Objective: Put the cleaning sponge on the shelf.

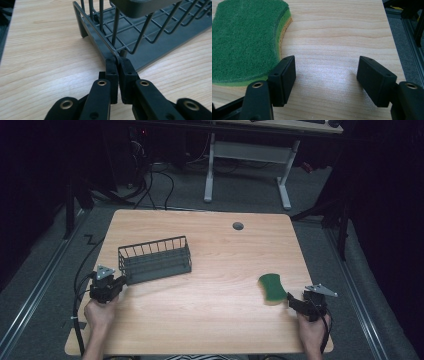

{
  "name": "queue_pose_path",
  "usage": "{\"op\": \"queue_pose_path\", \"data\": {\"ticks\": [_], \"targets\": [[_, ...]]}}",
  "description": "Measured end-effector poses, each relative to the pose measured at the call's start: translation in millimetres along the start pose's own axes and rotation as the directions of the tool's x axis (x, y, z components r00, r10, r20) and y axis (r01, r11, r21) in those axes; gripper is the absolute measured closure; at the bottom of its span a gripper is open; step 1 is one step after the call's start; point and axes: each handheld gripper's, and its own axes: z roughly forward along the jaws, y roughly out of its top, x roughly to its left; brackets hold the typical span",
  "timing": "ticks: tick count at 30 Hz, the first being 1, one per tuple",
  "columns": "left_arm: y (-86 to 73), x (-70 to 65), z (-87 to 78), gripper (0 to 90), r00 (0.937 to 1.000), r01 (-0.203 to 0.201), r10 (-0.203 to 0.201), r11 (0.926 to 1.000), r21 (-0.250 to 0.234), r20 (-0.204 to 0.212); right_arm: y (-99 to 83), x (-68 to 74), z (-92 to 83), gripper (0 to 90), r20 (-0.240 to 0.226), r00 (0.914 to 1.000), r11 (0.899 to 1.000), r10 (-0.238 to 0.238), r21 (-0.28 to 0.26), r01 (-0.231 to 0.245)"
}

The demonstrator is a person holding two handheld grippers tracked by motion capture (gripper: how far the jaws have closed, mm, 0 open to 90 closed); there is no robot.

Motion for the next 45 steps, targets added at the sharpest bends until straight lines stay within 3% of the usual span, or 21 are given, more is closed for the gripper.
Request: {"op": "queue_pose_path", "data": {"ticks": [4, 8, 14, 15, 17, 18, 19, 20, 22, 26, 28, 29, 30, 32, 33, 36, 39, 40, 43, 45], "targets": [[1.4, -3.4, 1.2, 87.0, 0.9999, -0.011, 0.011, 0.9999, -0.001, 0.012, -1.0, 0.7, -2.6, 46.4, 0.016, 0.9999, 1.0, -0.001, -0.009, 0.001], [1.9, -4.1, 1.0, 87.1, 0.9995, -0.019, 0.019, 0.9998, -0.002, 0.024, 3.4, 3.8, -8.5, 52.2, 0.0, 1.0, 1.0, 0.002, -0.028, -0.002], [2.6, -5.3, 2.9, 87.2, 0.9988, -0.031, 0.031, 0.9995, 0.001, 0.037, 20.8, 17.8, -15.9, 61.1, -0.028, 0.9965, 0.993, -0.078, -0.094, 0.075], [2.5, -5.6, 3.0, 87.1, 0.9988, -0.033, 0.033, 0.9994, 0.001, 0.035, 29.4, 24.6, -15.6, 63.7, -0.064, 0.9934, 0.991, -0.095, -0.104, 0.088], [2.6, -5.8, 2.9, 87.2, 0.9987, -0.035, 0.035, 0.9994, 0.002, 0.037, 34.2, 29.9, -15.3, 64.2, -0.078, 0.991, 0.989, -0.109, -0.107, 0.1], [2.7, -6.0, 2.9, 87.2, 0.9986, -0.036, 0.036, 0.9994, 0.001, 0.038, 45.8, 41.9, -12.4, 64.3, -0.139, 0.9804, 0.985, -0.139, -0.123, 0.123], [2.8, -6.3, 2.9, 87.2, 0.9986, -0.037, 0.037, 0.9993, 0.001, 0.039, 45.8, 41.9, -12.4, 64.3, -0.139, 0.9804, 0.985, -0.139, -0.123, 0.123], [3.0, -6.3, 2.8, 87.2, 0.9982, -0.04, 0.039, 0.9992, 0.003, 0.045, 49.7, 46.2, -11.2, 64.0, -0.173, 0.9758, 0.986, -0.134, -0.125, 0.114], [3.1, -6.7, 3.6, 87.1, 0.9977, -0.044, 0.044, 0.999, 0.001, 0.052, 61.6, 57.6, -4.9, 61.6, -0.251, 0.9561, 0.985, -0.151, -0.124, 0.123], [4.3, -8.7, 4.8, 87.1, 0.9965, -0.057, 0.057, 0.9984, 0.004, 0.062, 83.4, 84.5, 11.3, 60.8, -0.32, 0.924, 0.976, -0.21, -0.118, 0.181], [4.6, -9.8, 5.4, 87.1, 0.9963, -0.056, 0.056, 0.9984, 0.003, 0.066, 96.5, 104.9, 23.1, 60.2, -0.364, 0.9007, 0.971, -0.237, -0.121, 0.206], [5.4, -11.1, 5.8, 87.1, 0.9954, -0.065, 0.064, 0.9979, 0.007, 0.071, 100.1, 111.6, 26.7, 60.1, -0.378, 0.8933, 0.97, -0.243, -0.12, 0.212], [5.4, -11.1, 5.8, 87.1, 0.9954, -0.065, 0.064, 0.9979, 0.007, 0.071, 100.1, 111.6, 26.7, 60.1, -0.378, 0.8933, 0.97, -0.243, -0.12, 0.212], [6.5, -12.5, 6.9, 87.1, 0.9948, -0.064, 0.063, 0.998, 0.006, 0.08, 105.7, 123.9, 32.3, 60.1, -0.389, 0.8843, 0.965, -0.259, -0.138, 0.222], [6.7, -12.9, 7.6, 87.1, 0.9943, -0.066, 0.065, 0.9978, 0.009, 0.084, 110.5, 135.7, 38.8, 60.0, -0.406, 0.8743, 0.963, -0.266, -0.14, 0.228], [6.6, -15.1, 8.3, 87.1, 0.9937, -0.069, 0.068, 0.9976, 0.003, 0.089, 111.8, 143.9, 43.2, 60.0, -0.418, 0.8672, 0.963, -0.27, -0.137, 0.234], [6.9, -18.0, 9.0, 87.1, 0.9929, -0.073, 0.073, 0.9973, 0.003, 0.094, 113.5, 159.4, 52.3, 60.1, -0.435, 0.853, 0.957, -0.289, -0.125, 0.26], [7.1, -18.8, 9.4, 87.1, 0.9928, -0.073, 0.073, 0.9973, 0.002, 0.095, 114.8, 168.4, 58.4, 60.2, -0.454, 0.8426, 0.957, -0.289, -0.118, 0.265], [8.9, -22.2, 11.1, 87.1, 0.9916, -0.083, 0.082, 0.9966, 0.006, 0.1, 114.8, 176.6, 63.1, 61.0, -0.464, 0.8355, 0.955, -0.295, -0.118, 0.271], [11.4, -26.9, 13.4, 87.1, 0.9895, -0.096, 0.094, 0.9953, 0.011, 0.109, 114.1, 189.2, 70.8, 62.0, -0.493, 0.8187, 0.955, -0.295, -0.114, 0.275]]}}
